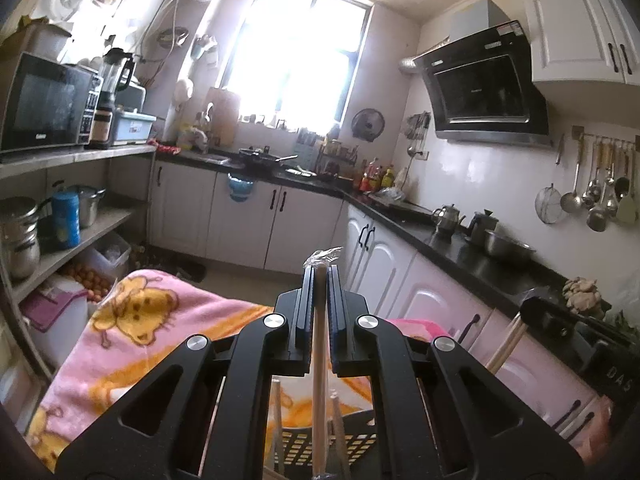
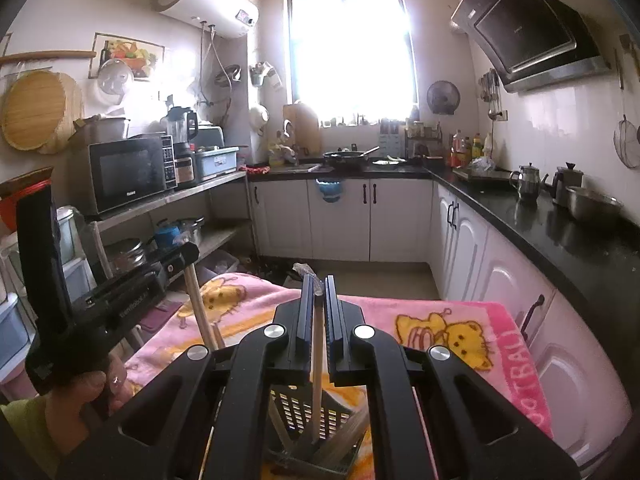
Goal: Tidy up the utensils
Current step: 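Carry the chopsticks up and lower them into the basket with both tools, then open both tools to drop the chopsticks into the basket and withdraw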
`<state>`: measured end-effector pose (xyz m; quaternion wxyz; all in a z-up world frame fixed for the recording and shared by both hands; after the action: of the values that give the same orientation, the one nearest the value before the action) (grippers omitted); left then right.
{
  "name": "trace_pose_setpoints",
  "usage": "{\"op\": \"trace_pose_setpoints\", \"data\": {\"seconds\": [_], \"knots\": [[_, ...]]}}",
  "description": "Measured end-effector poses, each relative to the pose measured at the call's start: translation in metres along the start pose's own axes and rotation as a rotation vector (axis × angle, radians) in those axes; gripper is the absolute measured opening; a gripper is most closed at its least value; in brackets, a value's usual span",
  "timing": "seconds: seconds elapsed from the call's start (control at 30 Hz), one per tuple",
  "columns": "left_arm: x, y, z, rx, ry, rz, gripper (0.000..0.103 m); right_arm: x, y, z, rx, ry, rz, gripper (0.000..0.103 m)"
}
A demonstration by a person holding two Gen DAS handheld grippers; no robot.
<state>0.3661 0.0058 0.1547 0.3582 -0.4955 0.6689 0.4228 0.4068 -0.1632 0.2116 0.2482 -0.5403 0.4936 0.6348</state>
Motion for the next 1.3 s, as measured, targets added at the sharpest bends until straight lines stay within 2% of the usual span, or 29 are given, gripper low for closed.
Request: {"op": "trace_pose_setpoints", "data": {"seconds": [0.2, 0.57, 0.93, 1.17, 1.3], "knots": [[0.017, -0.009, 0.002, 0.013, -0.018, 0.001, 0.001, 0.016, -0.018, -0.004, -0.004, -0.018, 0.020, 0.006], [0.053, -0.033, 0.006, 0.023, -0.028, 0.082, 0.002, 0.052, -0.046, -0.010, -0.014, -0.065, 0.082, 0.006], [0.060, -0.035, 0.007, 0.030, -0.052, 0.096, 0.002, 0.071, -0.056, -0.015, 0.003, -0.089, 0.109, 0.006], [0.054, -0.039, 0.011, 0.007, -0.036, 0.070, 0.002, 0.076, -0.053, -0.019, 0.011, -0.088, 0.112, 0.006], [0.056, -0.041, 0.010, 0.005, -0.040, 0.081, 0.002, 0.079, -0.050, -0.022, 0.010, -0.089, 0.116, 0.006]]}}
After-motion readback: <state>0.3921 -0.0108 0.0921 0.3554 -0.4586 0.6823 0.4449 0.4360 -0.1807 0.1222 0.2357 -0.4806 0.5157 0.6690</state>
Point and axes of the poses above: each gripper's, at about its wrist camera, not at the fingertips, and y roughly against the way its jaws point, z to its left, x to its underside, the point moved 3 cm from there along -y, roughly the way its jaws point, and after that the axes turned 8 degrees about y, right-handed, at the moved point
